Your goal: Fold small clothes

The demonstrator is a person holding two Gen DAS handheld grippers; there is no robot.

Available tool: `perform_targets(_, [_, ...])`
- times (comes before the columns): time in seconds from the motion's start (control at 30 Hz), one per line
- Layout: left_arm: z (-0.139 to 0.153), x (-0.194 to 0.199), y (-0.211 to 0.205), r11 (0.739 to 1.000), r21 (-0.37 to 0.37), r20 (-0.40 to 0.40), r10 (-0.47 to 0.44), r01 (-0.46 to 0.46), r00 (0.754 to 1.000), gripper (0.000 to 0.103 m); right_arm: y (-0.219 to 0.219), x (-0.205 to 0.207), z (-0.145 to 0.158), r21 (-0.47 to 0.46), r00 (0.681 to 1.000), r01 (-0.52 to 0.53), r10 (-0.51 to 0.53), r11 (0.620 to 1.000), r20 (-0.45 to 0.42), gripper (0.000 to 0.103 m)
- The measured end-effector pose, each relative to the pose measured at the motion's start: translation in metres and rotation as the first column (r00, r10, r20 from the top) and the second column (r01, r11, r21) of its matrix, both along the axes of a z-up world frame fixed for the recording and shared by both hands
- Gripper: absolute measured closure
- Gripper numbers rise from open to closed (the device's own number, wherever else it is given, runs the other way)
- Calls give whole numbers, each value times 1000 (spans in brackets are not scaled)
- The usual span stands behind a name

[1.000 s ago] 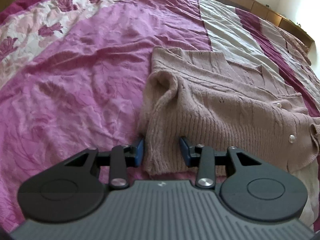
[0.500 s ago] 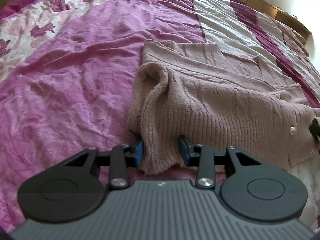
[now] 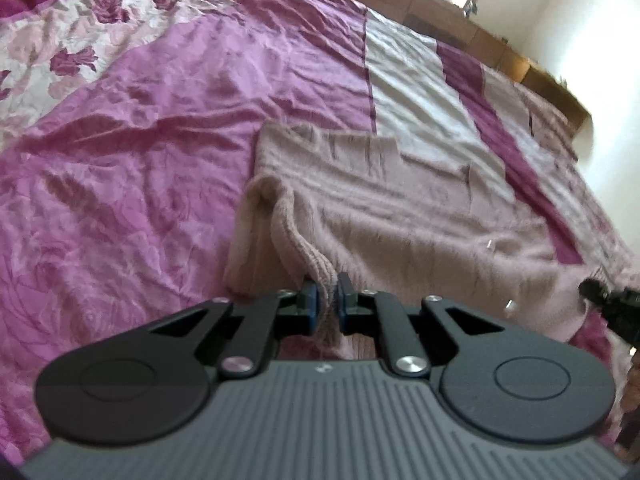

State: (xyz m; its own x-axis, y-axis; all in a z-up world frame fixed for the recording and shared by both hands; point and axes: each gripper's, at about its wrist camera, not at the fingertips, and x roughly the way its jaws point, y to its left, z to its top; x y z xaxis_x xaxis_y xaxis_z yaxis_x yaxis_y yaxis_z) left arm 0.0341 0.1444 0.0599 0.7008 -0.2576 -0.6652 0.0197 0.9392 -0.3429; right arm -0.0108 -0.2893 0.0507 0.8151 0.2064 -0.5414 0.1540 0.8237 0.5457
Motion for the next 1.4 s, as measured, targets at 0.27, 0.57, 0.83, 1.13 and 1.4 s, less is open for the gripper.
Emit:
perform_targets(0.27, [34,16,-5,999,-46,107,31,-26,994,92,-12,19,17,105,998,-7,0,994,68,93])
perform_targets(0.57, [53,52,-10,996,-29,172,91,-88,981,92,-24,57,28,171,992,10,-31,985,119,93])
perform_targets(0.83, [48,112,-16,989,25,179,137,-144,974,92,-29,116,19,211,991,57,-81,976,110,93])
perform_targets(1.13, [-10,176,-31,968,203,71,134,-146,988,91,-24,178,-33,112,993,109,-104,988,-48,82])
perform_targets(1.4, [-17,181,-27,968,230,40,89,-96,995,84,-25,173,-35,57,995,89,-91,994,28,36])
